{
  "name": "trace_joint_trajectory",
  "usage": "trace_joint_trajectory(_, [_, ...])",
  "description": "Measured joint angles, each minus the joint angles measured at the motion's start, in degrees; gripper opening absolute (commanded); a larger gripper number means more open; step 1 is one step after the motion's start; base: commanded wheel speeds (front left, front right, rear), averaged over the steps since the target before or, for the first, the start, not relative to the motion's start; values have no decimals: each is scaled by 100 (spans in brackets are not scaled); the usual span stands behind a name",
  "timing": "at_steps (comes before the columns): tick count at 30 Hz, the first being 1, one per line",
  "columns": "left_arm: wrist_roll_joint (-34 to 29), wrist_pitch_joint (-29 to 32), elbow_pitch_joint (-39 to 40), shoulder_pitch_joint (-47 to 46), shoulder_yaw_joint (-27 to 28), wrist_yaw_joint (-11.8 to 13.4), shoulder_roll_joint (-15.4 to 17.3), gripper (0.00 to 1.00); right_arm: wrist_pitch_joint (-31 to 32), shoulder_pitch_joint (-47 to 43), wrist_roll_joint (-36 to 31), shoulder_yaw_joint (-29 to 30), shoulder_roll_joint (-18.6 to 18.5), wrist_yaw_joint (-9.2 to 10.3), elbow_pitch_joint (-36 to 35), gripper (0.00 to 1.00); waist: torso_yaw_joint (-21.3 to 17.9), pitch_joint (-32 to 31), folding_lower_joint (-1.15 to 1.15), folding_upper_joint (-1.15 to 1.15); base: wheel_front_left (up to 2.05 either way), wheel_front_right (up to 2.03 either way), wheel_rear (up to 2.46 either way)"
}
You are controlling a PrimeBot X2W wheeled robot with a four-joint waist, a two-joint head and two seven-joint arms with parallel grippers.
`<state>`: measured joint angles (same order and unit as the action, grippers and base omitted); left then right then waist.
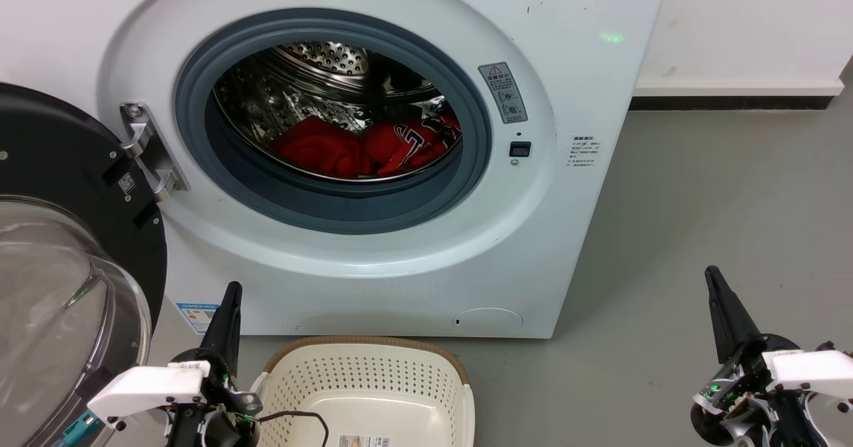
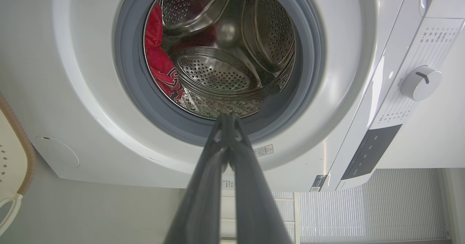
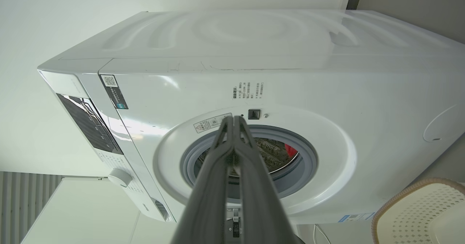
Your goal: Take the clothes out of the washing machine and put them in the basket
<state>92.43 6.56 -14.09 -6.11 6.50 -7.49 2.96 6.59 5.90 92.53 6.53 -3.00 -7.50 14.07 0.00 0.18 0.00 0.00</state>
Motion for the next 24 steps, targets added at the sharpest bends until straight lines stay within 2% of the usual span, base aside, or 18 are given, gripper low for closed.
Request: trace_joint_trajectory(24, [0, 0, 0, 0, 0, 0, 0, 0, 0, 0, 0, 0, 0, 0, 0, 0, 0, 0, 0, 0, 0, 0, 0])
